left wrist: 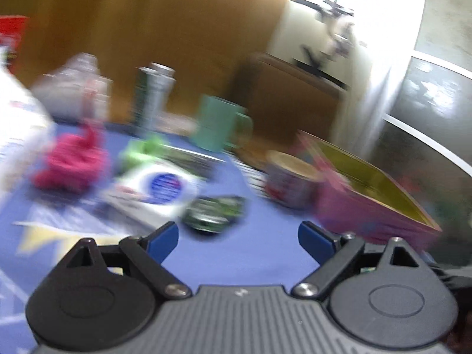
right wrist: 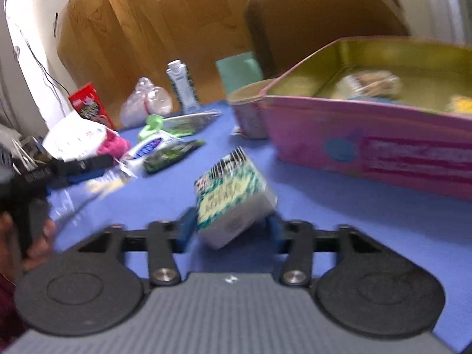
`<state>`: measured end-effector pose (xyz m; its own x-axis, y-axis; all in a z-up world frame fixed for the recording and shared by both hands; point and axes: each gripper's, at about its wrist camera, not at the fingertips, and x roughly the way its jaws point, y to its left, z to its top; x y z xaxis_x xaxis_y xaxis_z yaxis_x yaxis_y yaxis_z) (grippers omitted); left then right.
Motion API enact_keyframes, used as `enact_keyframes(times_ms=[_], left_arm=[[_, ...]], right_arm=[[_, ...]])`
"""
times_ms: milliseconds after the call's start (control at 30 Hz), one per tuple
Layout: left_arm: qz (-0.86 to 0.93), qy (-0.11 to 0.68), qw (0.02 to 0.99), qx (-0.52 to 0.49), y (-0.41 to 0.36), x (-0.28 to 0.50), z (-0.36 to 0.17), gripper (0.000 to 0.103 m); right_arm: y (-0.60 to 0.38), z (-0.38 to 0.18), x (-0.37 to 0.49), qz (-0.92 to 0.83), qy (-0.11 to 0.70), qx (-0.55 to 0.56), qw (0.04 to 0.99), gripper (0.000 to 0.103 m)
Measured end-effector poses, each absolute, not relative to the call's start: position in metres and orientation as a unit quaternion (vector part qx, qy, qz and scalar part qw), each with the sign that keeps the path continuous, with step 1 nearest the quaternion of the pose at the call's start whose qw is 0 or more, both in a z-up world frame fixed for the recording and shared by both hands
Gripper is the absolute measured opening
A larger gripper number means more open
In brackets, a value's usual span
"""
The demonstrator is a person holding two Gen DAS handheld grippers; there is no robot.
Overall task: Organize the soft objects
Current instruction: 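Close the left tool on the tissue pack and lift it, then drop the tissue pack into the pink tin from the left tool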
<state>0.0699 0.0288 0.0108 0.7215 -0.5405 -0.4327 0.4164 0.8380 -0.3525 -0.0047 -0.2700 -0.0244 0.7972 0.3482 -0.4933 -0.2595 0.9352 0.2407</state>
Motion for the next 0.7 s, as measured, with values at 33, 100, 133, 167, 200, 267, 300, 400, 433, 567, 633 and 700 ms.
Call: enact_keyframes(times_ms=[33, 100, 133, 167, 200, 267, 300, 400, 433, 567, 633, 700], left_arm=[[-0.278, 0.273, 0.914, -0.108, 0.015, 0.070, 0.012, 0.092], [-0.307, 0.288, 0.902, -0.096, -0.009, 0.071, 0.012, 0.092], [-0.321, 0.299, 0.894, -0.093, -0.022, 0.072, 0.011, 0.091], [-0.334, 0.309, 0.886, -0.092, -0.034, 0.074, 0.011, 0.090], [-0.344, 0.316, 0.880, -0.089, -0.044, 0.074, 0.010, 0.088], [-0.367, 0.330, 0.866, -0.080, -0.066, 0.076, 0.008, 0.081], [-0.377, 0.342, 0.858, -0.072, -0.078, 0.078, 0.005, 0.069], [-0.386, 0.361, 0.848, -0.052, -0.102, 0.079, -0.003, 0.056], [-0.389, 0.355, 0.849, -0.047, -0.107, 0.077, 0.000, 0.056], [-0.415, 0.320, 0.850, -0.058, -0.114, 0.077, 0.029, 0.052], [-0.423, 0.301, 0.853, -0.052, -0.127, 0.080, 0.045, 0.052], [-0.425, 0.290, 0.856, -0.039, -0.147, 0.085, 0.058, 0.052]], right_arm=[[-0.269, -0.025, -0.011, 0.157, 0.265, 0.061, 0.949, 0.081], [-0.263, -0.027, -0.015, 0.157, 0.256, 0.025, 0.954, 0.083], [-0.258, -0.029, -0.015, 0.155, 0.256, 0.007, 0.954, 0.083], [-0.255, -0.031, -0.014, 0.154, 0.259, -0.005, 0.954, 0.083], [-0.251, -0.033, -0.013, 0.153, 0.261, -0.016, 0.953, 0.083], [-0.249, -0.037, -0.012, 0.155, 0.260, -0.031, 0.953, 0.081], [-0.251, -0.039, -0.013, 0.154, 0.259, -0.035, 0.953, 0.079], [-0.258, -0.039, -0.015, 0.144, 0.248, -0.039, 0.957, 0.056], [-0.263, -0.038, -0.018, 0.140, 0.242, -0.042, 0.959, 0.055], [-0.276, -0.026, -0.030, 0.125, 0.187, -0.040, 0.974, 0.055], [-0.286, -0.014, -0.031, 0.113, 0.154, -0.036, 0.981, 0.055], [-0.295, -0.005, -0.027, 0.098, 0.135, -0.034, 0.985, 0.055]])
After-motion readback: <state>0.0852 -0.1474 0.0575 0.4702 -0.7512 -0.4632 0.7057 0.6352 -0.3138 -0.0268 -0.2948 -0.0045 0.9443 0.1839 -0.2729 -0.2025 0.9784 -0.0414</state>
